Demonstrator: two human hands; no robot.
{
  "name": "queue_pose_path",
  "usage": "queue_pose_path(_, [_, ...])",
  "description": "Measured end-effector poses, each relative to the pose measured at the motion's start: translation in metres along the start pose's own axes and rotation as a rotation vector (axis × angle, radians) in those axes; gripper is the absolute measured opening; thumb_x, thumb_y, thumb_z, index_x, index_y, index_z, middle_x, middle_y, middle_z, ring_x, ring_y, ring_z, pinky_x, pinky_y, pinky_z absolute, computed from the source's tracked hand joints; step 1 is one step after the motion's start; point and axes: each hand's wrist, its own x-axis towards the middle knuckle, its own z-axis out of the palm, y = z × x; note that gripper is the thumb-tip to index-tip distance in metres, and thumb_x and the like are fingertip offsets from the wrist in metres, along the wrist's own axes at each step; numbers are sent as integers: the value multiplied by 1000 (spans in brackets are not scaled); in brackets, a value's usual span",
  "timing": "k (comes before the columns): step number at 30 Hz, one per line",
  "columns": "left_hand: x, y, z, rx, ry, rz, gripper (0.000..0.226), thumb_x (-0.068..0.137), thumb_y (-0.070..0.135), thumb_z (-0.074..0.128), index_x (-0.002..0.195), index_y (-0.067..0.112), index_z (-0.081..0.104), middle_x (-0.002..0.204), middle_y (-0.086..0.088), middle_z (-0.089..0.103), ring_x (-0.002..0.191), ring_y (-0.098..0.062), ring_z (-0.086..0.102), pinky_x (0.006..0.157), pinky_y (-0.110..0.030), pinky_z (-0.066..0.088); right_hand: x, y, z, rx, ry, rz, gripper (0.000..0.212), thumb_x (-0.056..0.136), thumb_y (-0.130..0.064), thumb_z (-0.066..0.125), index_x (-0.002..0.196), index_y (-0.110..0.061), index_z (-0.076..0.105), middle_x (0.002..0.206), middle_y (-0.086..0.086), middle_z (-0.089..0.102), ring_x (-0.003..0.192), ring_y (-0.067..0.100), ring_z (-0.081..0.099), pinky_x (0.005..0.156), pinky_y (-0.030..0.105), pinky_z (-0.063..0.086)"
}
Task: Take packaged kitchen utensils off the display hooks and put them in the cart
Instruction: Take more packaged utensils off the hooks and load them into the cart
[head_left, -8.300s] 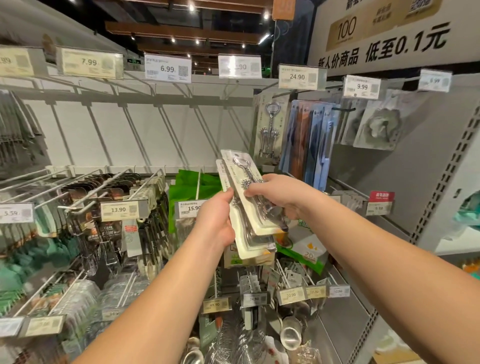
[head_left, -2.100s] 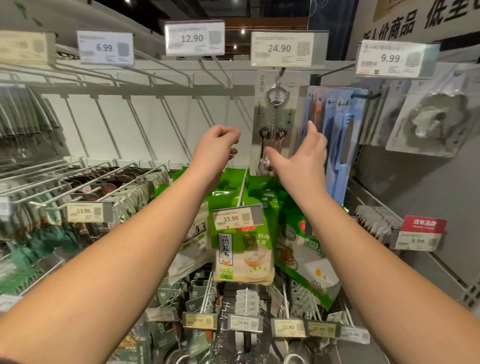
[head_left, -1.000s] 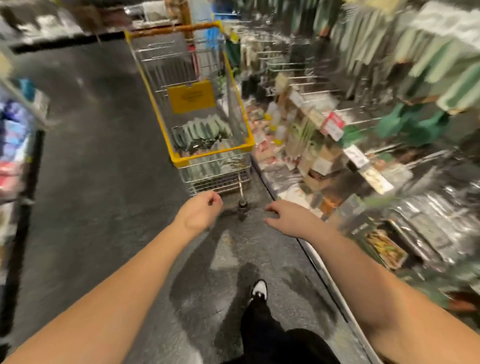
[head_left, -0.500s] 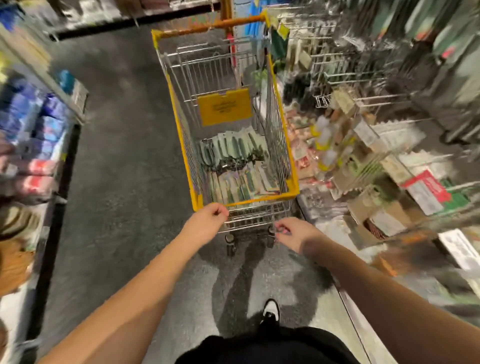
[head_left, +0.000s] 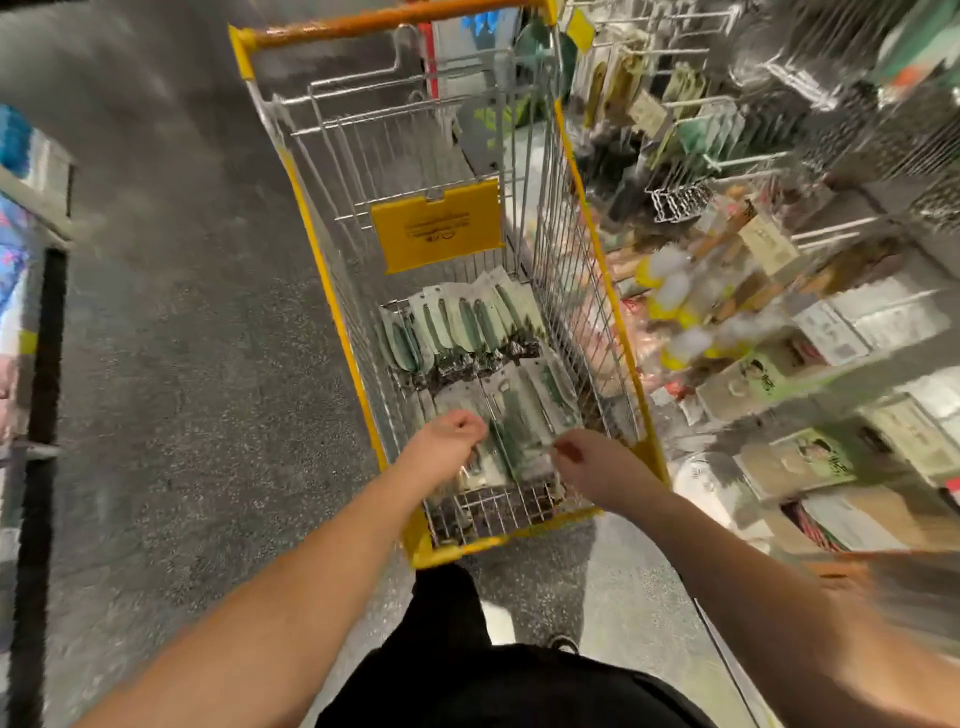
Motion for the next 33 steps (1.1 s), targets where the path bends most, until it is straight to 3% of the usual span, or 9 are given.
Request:
queue_pose_path(7, [104, 6, -34, -78, -191, -55, 25, 96, 27, 56, 97, 5, 68, 103, -18, 70, 80, -22, 67, 85, -43, 57, 72, -17, 14, 84, 59, 264, 24, 100, -25, 55, 116, -12, 69, 110, 10, 71, 90, 20, 61, 69, 27, 41])
queue_pose_path(11, [152, 17, -18, -238, -230, -246, 20, 98, 13, 58, 113, 1, 65, 112, -22, 68, 80, -23, 61, 60, -27, 53, 107, -8, 19, 115, 42, 438, 28, 101, -30, 51, 120, -14, 66, 112, 11, 70, 101, 28, 64, 67, 24, 34])
queue_pose_path(13, [171, 13, -2, -247, -258, -289, 27, 99, 15, 56, 119, -2, 62, 105, -17, 68, 79, -22, 61, 70, -32, 51, 125, 1, 24, 159, 68, 494, 35, 99, -33, 54, 127, -15, 63, 122, 13, 68, 109, 28, 64, 80, 24, 42])
queue_pose_path(17, [202, 9, 28, -294, -273, -419, 25, 103, 20, 51, 79, 11, 52, 78, 0, 48, 68, -13, 50, 91, -37, 51, 165, 20, 32, 202, 113, 554, 52, 96, -38, 57, 142, -14, 52, 138, 17, 57, 122, 32, 57, 95, 34, 44])
queue_pose_path(19, [220, 4, 44, -322, -264, -461, 25, 104, 31, 51, 91, 10, 54, 87, -5, 51, 83, -20, 54, 99, -40, 50, 189, 31, 39, 179, 162, 557, 58, 95, -41, 59, 144, -11, 48, 144, 20, 51, 132, 34, 48, 107, 38, 41])
queue_pose_path(21, [239, -3, 61, -395, -248, -498, 41, 105, 40, 46, 123, 4, 53, 118, -12, 57, 107, -25, 54, 106, -43, 46, 212, 40, 47, 169, 185, 532, 66, 97, -44, 56, 150, -6, 40, 150, 20, 42, 139, 35, 39, 114, 43, 35])
queue_pose_path(24, [260, -11, 83, -425, -223, -553, 57, 106, 44, 39, 150, 7, 39, 153, -11, 42, 136, -30, 43, 115, -45, 36, 238, 52, 60, 212, 209, 531, 77, 100, -47, 50, 158, -8, 19, 162, 17, 22, 149, 34, 23, 120, 49, 26])
queue_pose_path(29, [281, -22, 109, -505, -128, -621, 52, 109, 36, 34, 150, 5, 37, 155, -13, 41, 137, -31, 42, 113, -42, 38, 257, 64, 80, 112, 235, 554, 87, 95, -45, 56, 159, -8, 11, 163, 16, 22, 146, 37, 29, 113, 49, 34])
queue_pose_path(33, [290, -33, 120, -498, -25, -581, 45, 105, 37, 43, 138, 6, 51, 126, -14, 61, 109, -31, 58, 98, -41, 48, 262, 63, 87, -2, 224, 588, 94, 92, -52, 63, 158, -7, 14, 155, 18, 25, 140, 39, 32, 110, 51, 37])
